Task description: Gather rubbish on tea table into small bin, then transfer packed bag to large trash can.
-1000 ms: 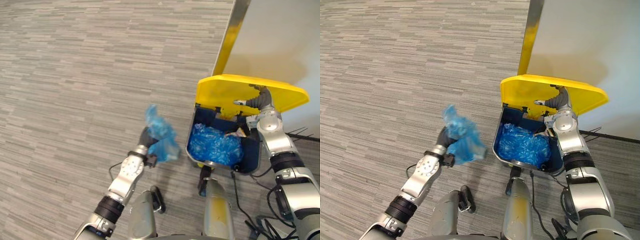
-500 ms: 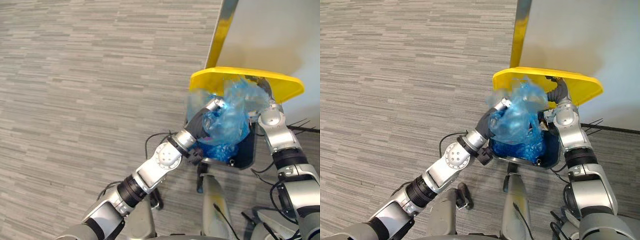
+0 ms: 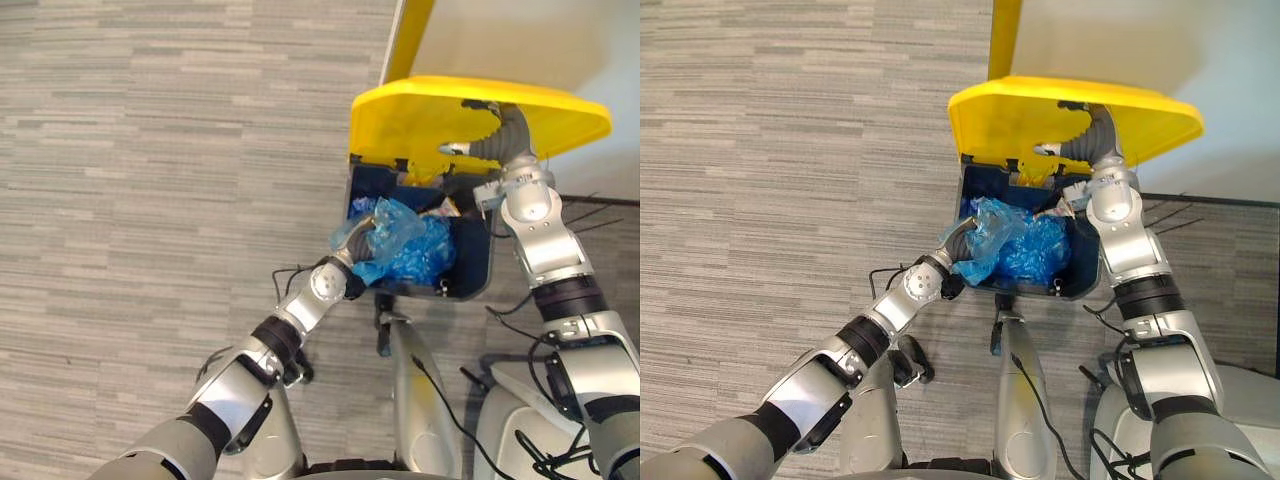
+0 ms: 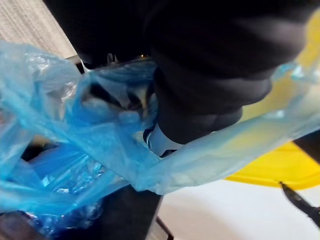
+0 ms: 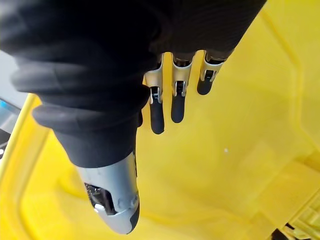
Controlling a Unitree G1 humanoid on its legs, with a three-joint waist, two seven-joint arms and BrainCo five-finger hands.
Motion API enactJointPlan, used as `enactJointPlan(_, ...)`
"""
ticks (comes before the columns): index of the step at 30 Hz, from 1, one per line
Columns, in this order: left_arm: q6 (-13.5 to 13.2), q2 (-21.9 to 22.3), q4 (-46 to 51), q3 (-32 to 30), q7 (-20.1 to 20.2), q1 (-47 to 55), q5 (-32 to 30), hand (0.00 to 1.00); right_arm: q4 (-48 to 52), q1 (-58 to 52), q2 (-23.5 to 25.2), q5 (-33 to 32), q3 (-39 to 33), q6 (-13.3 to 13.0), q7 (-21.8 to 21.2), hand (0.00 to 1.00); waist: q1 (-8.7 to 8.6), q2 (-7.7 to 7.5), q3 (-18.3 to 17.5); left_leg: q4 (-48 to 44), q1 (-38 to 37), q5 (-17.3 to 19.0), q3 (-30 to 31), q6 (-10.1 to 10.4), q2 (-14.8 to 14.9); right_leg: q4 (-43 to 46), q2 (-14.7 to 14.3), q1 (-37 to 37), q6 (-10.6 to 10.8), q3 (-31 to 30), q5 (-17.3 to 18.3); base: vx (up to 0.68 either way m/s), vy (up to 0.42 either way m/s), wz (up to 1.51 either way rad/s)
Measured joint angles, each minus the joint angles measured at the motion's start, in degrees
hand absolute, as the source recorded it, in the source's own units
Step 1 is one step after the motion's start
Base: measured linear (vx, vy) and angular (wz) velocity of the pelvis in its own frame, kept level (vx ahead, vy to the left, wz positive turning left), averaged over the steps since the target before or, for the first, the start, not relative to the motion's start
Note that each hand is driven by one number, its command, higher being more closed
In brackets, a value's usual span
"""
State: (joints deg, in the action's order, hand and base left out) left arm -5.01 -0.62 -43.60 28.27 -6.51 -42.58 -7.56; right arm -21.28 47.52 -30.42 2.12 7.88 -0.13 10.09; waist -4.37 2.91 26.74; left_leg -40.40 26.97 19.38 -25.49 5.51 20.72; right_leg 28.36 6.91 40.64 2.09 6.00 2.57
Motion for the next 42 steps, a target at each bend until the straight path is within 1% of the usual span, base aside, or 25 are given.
enactJointPlan(2,0.85,0.6,-2.35,-1.68,-0.05,0.02,-1.85,0.0,0.53,0.67,1.57,-0.01,0.9,-0.19,1.0,0.0,-0.19,-0.01,0.07,-0.4,0.76,0.24,-0.32,0.09,0.3,0.35,-0.15,1.16,0.0,-0.37,0.0,0.03,-0.009,-0.11)
enactJointPlan(4,1.48,0.59,-3.34,-1.72,0.05,0.17,-3.49,0.0,1.97,0.67,2.78,-0.01,1.94,-0.2,1.23,0.0,-0.13,-0.01,0.07,-0.39,0.77,0.4,-0.9,0.14,0.5,0.4,-0.39,1.73,0.0,-0.81,0.0,0.04,-0.011,-0.14)
enactJointPlan(8,1.47,0.57,-3.94,-1.83,0.47,0.42,-6.74,0.0,4.17,0.66,4.84,0.04,3.67,-0.74,1.22,0.0,-0.24,-0.01,0.07,-0.41,0.48,0.63,-1.46,0.25,0.88,0.4,-0.77,1.89,0.0,-1.2,0.01,0.04,-0.007,-0.09)
enactJointPlan(12,1.42,0.5,-3.89,-2.06,1.15,1.13,-6.7,0.0,5.24,0.14,5.39,0.15,3.78,-1.38,1.09,0.0,-0.03,-0.02,0.07,-0.41,0.37,0.63,-1.44,0.24,0.87,0.51,-0.69,1.78,0.0,-1.2,0.01,0.01,-0.001,0.0)
enactJointPlan(16,1.41,0.5,-3.63,-4.08,1.2,3.37,-6.64,0.0,7.26,-4.44,5.48,0.22,3.5,-2.01,0.9,0.0,0.36,-0.05,0.05,-0.37,-0.85,0.6,-1.12,0.23,0.87,0.66,-0.56,0.31,0.16,-0.91,0.16,0.02,-0.002,0.05)
enactJointPlan(19,1.44,-0.45,-0.15,-5.61,1.11,7.73,-6.18,0.0,7.46,-11.44,6.85,0.27,1.97,-2.02,0.78,0.0,0.61,-0.32,-0.09,-0.16,-3.88,0.6,0.21,0.26,0.84,0.76,-0.55,-3.52,0.38,0.0,0.92,0.01,0.001,0.16)
enactJointPlan(20,1.37,-1.12,2.01,-6.38,0.94,9.77,-4.46,0.0,7.64,-14.74,7.93,0.29,0.81,-2.02,0.75,0.0,0.74,-0.88,-0.41,-0.17,-4.68,0.57,1.31,0.48,0.72,1.08,-0.51,-4.84,0.44,0.38,1.39,-0.01,-0.011,0.26)
enactJointPlan(21,1.25,-2.89,3.73,-6.51,0.64,11.59,-3.06,0.0,7.67,-18.17,8.9,0.44,-0.21,-2.02,0.37,0.0,1.18,-2.03,-1.04,-0.11,-5.48,0.52,2.2,0.81,0.24,1.76,-0.24,-5.67,0.86,0.63,1.87,-0.03,-0.022,0.24)
enactJointPlan(24,0.59,-5.14,5.06,-8.48,0.21,15.71,-0.64,0.0,7.27,-25.57,10.28,0.77,-3.0,-2.08,-0.46,0.0,1.61,-3.2,-1.73,-0.01,-7.71,0.43,3.73,0.92,-0.39,1.29,0.01,-9.15,1.06,1.74,2.0,-0.03,-0.001,0.23)
enactJointPlan(26,0.05,-8.19,6.0,-12.71,0.19,22.36,1.44,0.0,6.17,-33.23,12.27,1.01,-5.9,-2.09,-1.52,0.0,1.66,-4.44,-2.51,0.61,-11.16,0.46,4.81,0.84,-1.55,-0.14,0.34,-13.23,1.57,1.81,1.8,-0.05,0.061,0.12)
enactJointPlan(27,-0.01,-9.03,6.25,-13.98,0.15,24.05,1.99,0.0,6.01,-34.95,12.72,1.05,-6.36,-2.15,-1.65,0.0,1.59,-4.89,-2.76,0.88,-11.92,0.46,4.8,0.81,-1.89,-0.65,0.44,-13.9,1.87,1.63,1.59,-0.06,0.062,-0.04)
enactJointPlan(28,-0.01,-11.01,6.73,-17.84,0.12,28.28,2.59,0.0,5.18,-39.24,14.29,1.54,-7.92,-2.34,-2.08,0.0,1.31,-6.18,-3.63,1.8,-13.5,0.46,4.52,0.69,-3.09,-1.75,0.57,-15.09,2.42,0.95,0.97,-0.07,0.079,-0.2)
enactJointPlan(29,-0.02,-12.75,7.34,-20.87,0.09,31.84,2.76,0.0,4.17,-42.51,15.35,2.03,-8.73,-2.34,-2.9,0.0,1.52,-7.29,-4.49,2.5,-14.7,0.51,3.39,0.5,-3.84,-2.97,0.76,-15.63,3.16,0.44,0.19,-0.08,0.08,-0.3)
enactJointPlan(30,-0.01,-13.55,7.56,-22.43,0.11,33.7,2.84,0.0,3.95,-44.22,15.71,2.13,-9.02,-2.34,-3.14,0.0,1.71,-7.57,-4.83,2.71,-15.23,0.53,2.57,0.31,-3.94,-4.03,0.73,-16.09,3.39,0.14,-0.56,-0.07,0.107,-0.45)
enactJointPlan(31,0.07,-14.79,8.37,-26.28,0.15,37.9,2.83,0.0,3.77,-48.4,16.5,2.96,-10.29,-2.35,-4.15,0.0,1.7,-7.64,-5.28,2.92,-16.12,0.5,1.22,-1.0,-3.74,-7.76,0.23,-17.78,3.5,-0.36,-3.04,-0.09,0.114,-0.45)
enactJointPlan(32,0.08,-15.29,9.72,-28.67,0.23,41.4,2.85,0.0,2.85,-51.05,16.83,3.0,-10.39,-2.33,-4.71,0.0,1.56,-8.09,-5.97,4.06,-16.65,0.24,-0.26,-2.07,-3.59,-9.42,0.65,-18.31,3.45,-0.49,-3.42,-0.1,0.112,-0.42)
enactJointPlan(33,0.08,-15.37,10.06,-29.6,0.19,42.87,2.86,0.0,1.88,-52.3,16.94,3.01,-10.36,-2.32,-5.19,0.0,1.55,-8.32,-6.2,4.76,-17.27,0.03,-1.29,-2.81,-3.61,-8.6,1.2,-18.06,2.84,0.16,-2.71,-0.15,0.098,-0.34)
enactJointPlan(34,0.16,-15.8,10.15,-31.82,0.32,45.79,2.85,0.0,-1.35,-54.3,17.32,3.12,-10.45,-2.3,-6.02,0.0,1.31,-8.64,-7.17,5.75,-17.92,-0.64,-2.71,-3.85,-3.66,1.29,1.56,-15.94,1.36,0.5,-1.26,-0.12,0.045,-0.21)
enactJointPlan(35,0.21,-15.81,10.15,-33.16,0.39,47.86,2.9,0.0,-4.33,-55.75,18.16,3.2,-11.26,-2.24,-6.9,0.0,0.87,-8.67,-7.96,6.85,-18.88,-1.24,-3.03,-3.93,-3.82,11.06,1.99,-15.64,0.56,1.25,0.73,-0.1,0.013,-0.13)
enactJointPlan(36,0.21,-15.75,10.16,-33.6,0.4,49.08,2.91,0.0,-5.82,-56.61,18.76,3.24,-11.82,-2.19,-7.25,0.0,0.56,-8.33,-8.64,7.71,-19.25,-1.71,-3.08,-3.82,-4.01,15.68,2.16,-16.03,0.12,2.01,2.17,-0.01,-0.062,-0.02)
enactJointPlan(37,0.3,-15.12,10.66,-33.83,0.5,51.55,2.9,0.0,-7.95,-58.64,19.41,3.28,-12.52,-2.16,-7.87,0.0,0.25,-8.75,-10.36,9.99,-20.48,-2.6,-3.18,-3.28,-4.69,21.07,2.06,-18.47,-0.62,2.9,5.11,0.02,-0.092,-0.13)
enactJointPlan(39,0.66,-13.46,12.24,-35.2,1.4,53.64,2.92,0.0,-8.55,-61.14,19.41,3.98,-13.28,-2.33,-8.41,0.0,0.46,-8.1,-11.35,11.37,-20.94,-2.92,-2.92,-2.08,-5.57,17.59,0.93,-20.17,-0.17,3.64,5.05,-0.01,-0.036,-0.42)
enactJointPlan(40,0.89,-11.62,12.36,-35.45,1.69,55.17,2.9,0.0,-9.93,-61.88,20.2,4.66,-14.58,-2.35,-9.04,0.0,1.24,-7.14,-13.13,15.66,-21.32,-5.0,-2.56,-2.37,-5.57,9.67,-1.72,-22.66,0.24,3.14,5.37,-0.04,-0.002,-0.7)
enactJointPlan(41,0.9,-11.12,12.74,-35.58,1.76,55.81,2.89,0.0,-10.06,-62.17,20.46,4.76,-14.61,-2.34,-9.11,0.0,1.77,-6.76,-13.84,17.24,-21.47,-6.14,-3.8,-2.21,-5.39,7.34,-2.03,-23.37,-0.27,2.91,6.53,-0.05,-0.06,-0.78)
enactJointPlan(42,0.87,-10.76,13.38,-35.75,2.28,57.15,2.88,0.0,-10.15,-63.38,21.06,4.82,-14.62,-2.57,-9.14,0.0,1.72,-7.93,-15.84,18.66,-21.98,-7.11,-5.82,-1.92,-6.33,6.19,-0.86,-24.25,-0.51,3.23,9.15,-0.03,-0.081,-0.4)
